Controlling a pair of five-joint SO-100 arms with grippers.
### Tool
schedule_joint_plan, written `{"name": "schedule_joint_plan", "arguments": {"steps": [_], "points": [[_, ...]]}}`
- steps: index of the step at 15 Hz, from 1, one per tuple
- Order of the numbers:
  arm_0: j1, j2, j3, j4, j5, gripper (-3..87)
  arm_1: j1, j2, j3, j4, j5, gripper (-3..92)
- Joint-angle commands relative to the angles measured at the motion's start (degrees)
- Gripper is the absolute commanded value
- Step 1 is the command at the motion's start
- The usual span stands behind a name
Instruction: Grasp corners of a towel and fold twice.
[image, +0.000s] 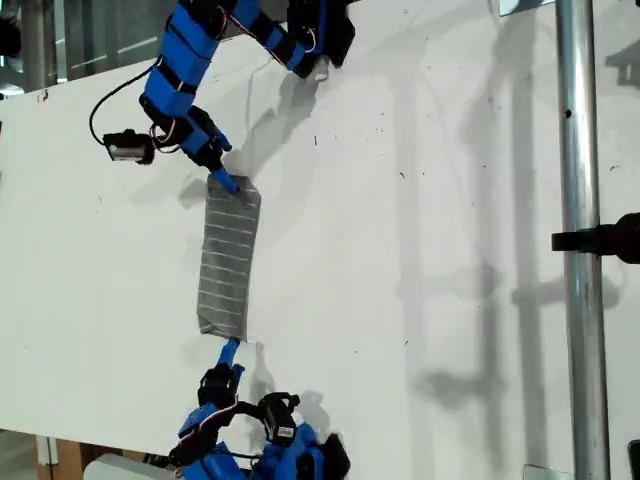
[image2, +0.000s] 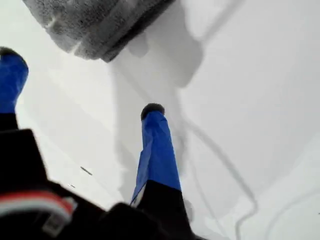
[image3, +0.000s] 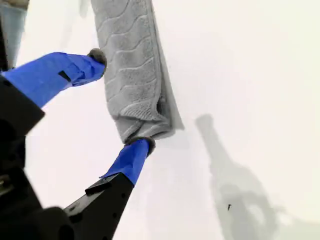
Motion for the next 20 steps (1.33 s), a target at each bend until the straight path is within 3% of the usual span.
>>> {"name": "schedule_joint_plan", "arguments": {"steps": [1, 5, 6, 9, 14, 15, 17, 18, 19, 20], "points": [[8.7, 18.6, 12.6, -4.3, -4.1, 20.7, 4.3, 10.0, 9.8, -4.8, 6.3, 46.2], [17.3, 52.6, 32.3, -0.5, -11.1, -2.6, 7.1, 15.7, 20.9, -15.1, 13.3, 48.1], [19.6, 62.1, 37.3, -0.3, -12.9, -2.6, 5.8, 13.2, 20.5, -18.2, 14.7, 48.1], [25.3, 64.7, 46.8, -2.2, -17.4, -2.7, -0.1, 1.5, 14.0, -26.0, 19.7, 47.4], [25.9, 64.7, 48.3, -1.1, -17.1, -2.4, -9.2, -22.6, -12.4, -24.3, 26.4, 43.4], [25.9, 64.7, 48.3, -1.0, -17.2, -2.6, -9.9, -25.5, -16.3, -25.2, 26.4, 36.5], [26.1, 64.7, 48.4, -0.8, -17.5, -2.6, -9.2, -28.7, -23.0, -22.8, 25.4, 32.1], [26.3, 64.7, 48.4, -0.6, -17.6, -2.6, -8.0, -27.0, -22.5, -21.2, 23.5, 24.6], [26.4, 64.7, 48.4, -0.5, -17.8, -2.6, -6.7, -23.8, -21.1, -17.1, 23.6, 7.6], [26.5, 64.7, 48.4, -0.4, -17.8, -2.6, -5.0, -20.5, -19.1, -12.9, 21.9, 5.3]]}}
